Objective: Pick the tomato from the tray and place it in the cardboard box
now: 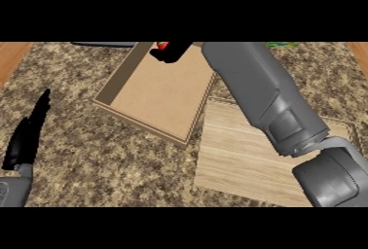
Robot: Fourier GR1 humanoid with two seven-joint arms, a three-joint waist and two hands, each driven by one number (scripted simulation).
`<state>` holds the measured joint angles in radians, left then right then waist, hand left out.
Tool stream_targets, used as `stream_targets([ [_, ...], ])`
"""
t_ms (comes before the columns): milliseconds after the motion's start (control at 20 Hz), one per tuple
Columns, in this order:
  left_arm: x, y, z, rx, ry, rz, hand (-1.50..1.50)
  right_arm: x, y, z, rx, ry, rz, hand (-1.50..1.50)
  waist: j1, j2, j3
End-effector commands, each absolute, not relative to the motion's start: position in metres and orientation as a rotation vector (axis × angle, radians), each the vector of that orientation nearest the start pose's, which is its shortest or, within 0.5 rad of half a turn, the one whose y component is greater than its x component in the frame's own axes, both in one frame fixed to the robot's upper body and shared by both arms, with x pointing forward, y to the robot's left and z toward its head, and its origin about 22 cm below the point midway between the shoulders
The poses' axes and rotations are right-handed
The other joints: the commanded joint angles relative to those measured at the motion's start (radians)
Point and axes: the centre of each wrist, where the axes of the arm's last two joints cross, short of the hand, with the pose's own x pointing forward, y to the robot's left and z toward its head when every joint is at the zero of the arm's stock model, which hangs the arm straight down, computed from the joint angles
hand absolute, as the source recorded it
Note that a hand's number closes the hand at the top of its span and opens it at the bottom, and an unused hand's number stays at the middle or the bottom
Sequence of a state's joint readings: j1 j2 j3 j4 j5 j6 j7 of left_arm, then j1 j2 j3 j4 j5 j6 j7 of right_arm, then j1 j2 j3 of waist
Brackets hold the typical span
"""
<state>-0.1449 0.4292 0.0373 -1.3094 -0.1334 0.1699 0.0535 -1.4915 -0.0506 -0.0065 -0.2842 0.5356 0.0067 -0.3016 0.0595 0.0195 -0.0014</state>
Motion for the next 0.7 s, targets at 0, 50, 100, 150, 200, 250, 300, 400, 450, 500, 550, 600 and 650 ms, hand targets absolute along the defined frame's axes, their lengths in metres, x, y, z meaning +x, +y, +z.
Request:
stream_targets([
  [0, 0.269, 0.341, 0.024, 0.584, -1.418, -0.264, 0.00, 0.455, -0.017, 0.218, -0.251, -1.882, 1.128, 1.50, 0.020, 0.000, 0.000],
  [50, 0.286, 0.347, 0.016, 0.604, -1.412, -0.256, 0.00, 0.457, -0.025, 0.201, -0.252, -1.898, 1.112, 1.50, 0.008, 0.012, -0.001],
  [100, 0.292, 0.332, 0.032, 0.605, -1.428, -0.269, 0.00, 0.456, -0.019, 0.213, -0.269, -1.886, 1.110, 1.50, 0.028, 0.015, -0.001],
  [150, 0.282, 0.326, 0.017, 0.601, -1.418, -0.288, 0.00, 0.456, -0.016, 0.217, -0.285, -1.871, 1.100, 1.50, 0.034, 0.012, -0.001],
  [200, 0.280, 0.332, 0.016, 0.593, -1.443, -0.280, 0.00, 0.457, -0.023, 0.199, -0.290, -1.854, 1.113, 1.50, 0.044, 0.013, -0.002],
  [250, 0.294, 0.343, 0.034, 0.616, -1.441, -0.276, 0.00, 0.458, -0.026, 0.193, -0.297, -1.853, 1.137, 1.50, 0.033, 0.016, -0.001],
  [300, 0.299, 0.314, 0.022, 0.580, -1.446, -0.297, 0.00, 0.457, -0.025, 0.193, -0.345, -1.839, 1.132, 1.50, 0.057, 0.026, -0.003],
  [400, 0.295, 0.325, 0.028, 0.571, -1.438, -0.296, 0.00, 0.458, -0.029, 0.184, -0.412, -1.837, 1.082, 1.50, 0.062, 0.025, -0.002],
  [450, 0.294, 0.327, 0.032, 0.580, -1.450, -0.299, 0.00, 0.458, -0.029, 0.184, -0.420, -1.802, 1.086, 1.50, 0.065, 0.022, -0.002],
  [500, 0.292, 0.332, 0.032, 0.579, -1.440, -0.307, 0.00, 0.459, -0.029, 0.184, -0.372, -1.742, 1.060, 1.50, 0.065, 0.020, -0.001],
  [550, 0.305, 0.320, 0.034, 0.570, -1.460, -0.307, 0.00, 0.459, -0.036, 0.169, -0.365, -1.710, 1.041, -1.50, 0.078, 0.033, -0.003],
  [600, 0.300, 0.317, 0.033, 0.568, -1.468, -0.314, 0.00, 0.459, -0.036, 0.170, -0.329, -1.671, 1.005, -1.50, 0.092, 0.027, -0.002],
  [650, 0.300, 0.312, 0.036, 0.554, -1.465, -0.319, 0.00, 0.459, -0.038, 0.166, -0.340, -1.654, 1.005, -1.50, 0.102, 0.030, -0.001],
])
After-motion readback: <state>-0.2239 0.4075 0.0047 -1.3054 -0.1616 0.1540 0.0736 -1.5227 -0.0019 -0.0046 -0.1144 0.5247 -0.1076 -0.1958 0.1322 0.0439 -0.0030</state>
